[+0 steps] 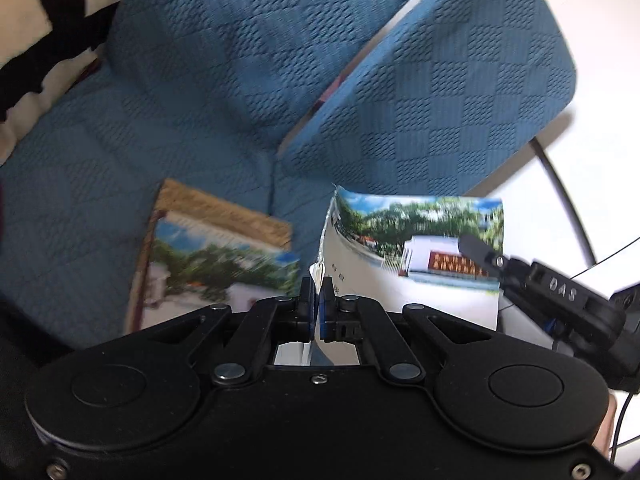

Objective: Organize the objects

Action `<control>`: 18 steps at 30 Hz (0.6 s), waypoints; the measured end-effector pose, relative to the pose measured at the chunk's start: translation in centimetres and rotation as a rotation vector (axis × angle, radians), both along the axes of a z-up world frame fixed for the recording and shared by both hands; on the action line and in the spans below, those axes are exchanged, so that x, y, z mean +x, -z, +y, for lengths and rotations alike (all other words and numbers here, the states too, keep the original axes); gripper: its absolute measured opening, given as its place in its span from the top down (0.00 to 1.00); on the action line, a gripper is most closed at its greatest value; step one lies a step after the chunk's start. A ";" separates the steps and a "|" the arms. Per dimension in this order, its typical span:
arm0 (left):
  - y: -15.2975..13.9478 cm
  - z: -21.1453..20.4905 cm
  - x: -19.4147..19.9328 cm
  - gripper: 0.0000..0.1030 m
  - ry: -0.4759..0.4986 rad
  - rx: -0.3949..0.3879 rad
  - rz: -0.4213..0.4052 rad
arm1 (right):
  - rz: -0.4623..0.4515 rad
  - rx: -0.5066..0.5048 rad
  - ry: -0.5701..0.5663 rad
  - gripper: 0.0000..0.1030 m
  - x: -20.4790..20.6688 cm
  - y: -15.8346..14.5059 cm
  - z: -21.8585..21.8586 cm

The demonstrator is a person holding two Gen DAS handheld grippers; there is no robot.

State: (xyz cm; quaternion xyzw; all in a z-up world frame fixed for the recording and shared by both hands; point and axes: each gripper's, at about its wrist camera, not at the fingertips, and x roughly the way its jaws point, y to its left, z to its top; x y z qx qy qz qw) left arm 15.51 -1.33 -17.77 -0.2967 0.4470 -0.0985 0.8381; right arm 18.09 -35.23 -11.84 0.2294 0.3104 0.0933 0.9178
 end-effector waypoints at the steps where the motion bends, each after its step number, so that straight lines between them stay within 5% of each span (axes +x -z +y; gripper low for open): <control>1: 0.5 0.6 -0.2 0.99 -0.001 0.008 0.010 | 0.011 -0.019 -0.014 0.97 0.5 0.3 1.0; 7: 3.9 3.6 -1.3 0.99 0.018 -0.018 0.109 | 0.079 -0.137 -0.047 0.97 1.6 2.7 6.3; 15: 7.5 5.8 -2.8 0.89 0.091 0.001 0.256 | 0.277 -0.231 0.065 0.94 2.4 7.0 8.7; 17: 7.4 6.7 -3.3 0.86 0.100 -0.002 0.249 | 0.329 -0.289 0.099 0.86 2.4 7.7 8.7; 18: 7.3 7.1 -3.4 0.77 0.100 0.000 0.250 | 0.346 -0.285 0.120 0.77 2.1 7.9 8.4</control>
